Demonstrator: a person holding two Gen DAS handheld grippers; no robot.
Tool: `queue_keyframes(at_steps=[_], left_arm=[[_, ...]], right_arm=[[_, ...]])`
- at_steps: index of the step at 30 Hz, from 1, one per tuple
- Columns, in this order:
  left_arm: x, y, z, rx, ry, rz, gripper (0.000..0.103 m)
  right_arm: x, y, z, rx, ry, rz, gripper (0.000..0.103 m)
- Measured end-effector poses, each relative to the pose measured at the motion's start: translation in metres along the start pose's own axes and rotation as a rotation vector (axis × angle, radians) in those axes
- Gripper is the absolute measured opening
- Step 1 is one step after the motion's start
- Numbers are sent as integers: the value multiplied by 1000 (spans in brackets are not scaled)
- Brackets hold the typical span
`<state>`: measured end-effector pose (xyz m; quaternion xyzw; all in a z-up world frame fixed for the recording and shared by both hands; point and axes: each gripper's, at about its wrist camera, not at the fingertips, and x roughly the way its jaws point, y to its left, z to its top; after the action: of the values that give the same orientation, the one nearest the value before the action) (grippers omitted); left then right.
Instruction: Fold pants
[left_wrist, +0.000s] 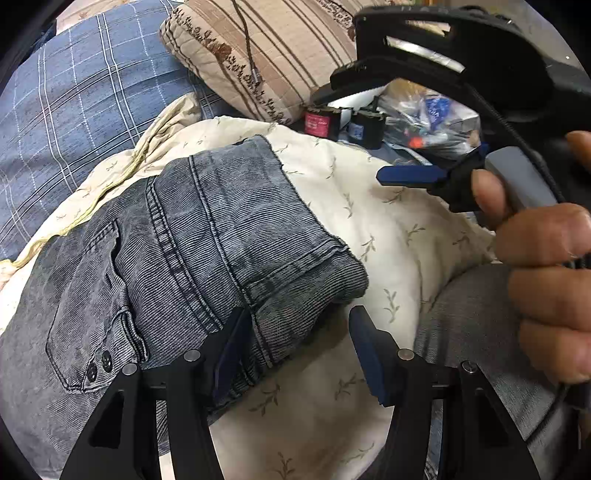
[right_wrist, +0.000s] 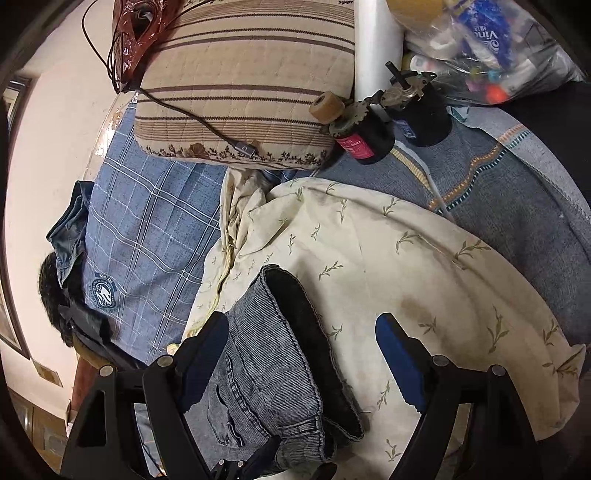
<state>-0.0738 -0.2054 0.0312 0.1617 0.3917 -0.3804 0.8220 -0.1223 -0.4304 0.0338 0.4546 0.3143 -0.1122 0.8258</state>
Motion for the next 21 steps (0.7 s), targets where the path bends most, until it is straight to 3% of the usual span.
queue_keyframes(at_steps=[7,13,14,17,21], left_arm=[[-2,6,3,1,-16,-54,57],[21,-20,2,152,23,111,59],[24,-23,0,174,16,140,57],[25,-22,-7,172,-27,188,36],[10,-2,-6,89,-50,92,19]], right_arm=[[-4,-3,1,19,-17,-6,84],[-3,-2,0,17,-11,-5,84],[-3,-2,0,17,-12,-7,84],[-2,-3,1,25,-5,-1,84],[0,-3,0,23,3,2,84]])
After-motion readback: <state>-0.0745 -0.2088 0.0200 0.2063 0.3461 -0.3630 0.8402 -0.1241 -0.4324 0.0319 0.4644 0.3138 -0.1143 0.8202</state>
